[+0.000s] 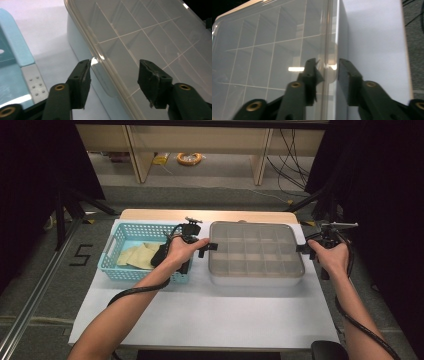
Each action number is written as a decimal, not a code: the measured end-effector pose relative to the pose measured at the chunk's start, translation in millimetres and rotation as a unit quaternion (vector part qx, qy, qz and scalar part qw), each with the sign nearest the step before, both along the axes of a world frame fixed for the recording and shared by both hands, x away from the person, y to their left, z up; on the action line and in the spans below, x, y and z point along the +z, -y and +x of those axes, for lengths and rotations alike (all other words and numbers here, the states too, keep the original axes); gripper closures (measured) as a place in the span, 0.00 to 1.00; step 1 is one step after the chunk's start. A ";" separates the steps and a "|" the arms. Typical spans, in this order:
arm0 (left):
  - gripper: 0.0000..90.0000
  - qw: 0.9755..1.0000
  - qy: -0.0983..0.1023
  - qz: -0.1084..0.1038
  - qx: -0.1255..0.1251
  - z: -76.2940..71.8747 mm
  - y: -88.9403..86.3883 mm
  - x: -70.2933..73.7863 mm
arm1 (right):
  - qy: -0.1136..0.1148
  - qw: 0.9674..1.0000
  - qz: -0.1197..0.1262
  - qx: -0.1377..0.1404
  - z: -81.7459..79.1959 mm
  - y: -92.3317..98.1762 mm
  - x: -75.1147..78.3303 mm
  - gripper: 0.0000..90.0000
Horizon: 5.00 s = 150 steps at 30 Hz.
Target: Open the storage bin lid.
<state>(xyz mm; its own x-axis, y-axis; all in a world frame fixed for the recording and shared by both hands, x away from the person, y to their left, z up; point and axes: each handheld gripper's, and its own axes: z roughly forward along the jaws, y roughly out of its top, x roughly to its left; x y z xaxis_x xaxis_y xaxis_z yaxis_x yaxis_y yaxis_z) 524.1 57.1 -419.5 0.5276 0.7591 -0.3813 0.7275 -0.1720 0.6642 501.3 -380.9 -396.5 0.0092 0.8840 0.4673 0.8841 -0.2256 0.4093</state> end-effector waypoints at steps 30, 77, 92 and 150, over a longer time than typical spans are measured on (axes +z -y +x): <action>0.59 0.999 -0.043 -0.014 0.015 -4.0 0.2 0.0 | 0.007 1.000 0.000 0.004 0.6 0.6 -2.6 0.72; 0.74 1.000 0.006 -0.023 0.012 -19.5 -3.2 24.3 | 0.052 0.997 0.057 -0.022 -33.7 14.0 11.4 0.83; 0.76 1.000 0.017 -0.017 0.012 -32.2 -5.4 31.4 | 0.053 0.996 0.062 -0.022 -50.0 10.8 13.9 0.83; 0.76 0.998 -0.047 -0.017 -0.047 -120.2 -11.1 -2.6 | 0.026 0.998 0.055 0.016 -142.9 19.2 -13.6 0.84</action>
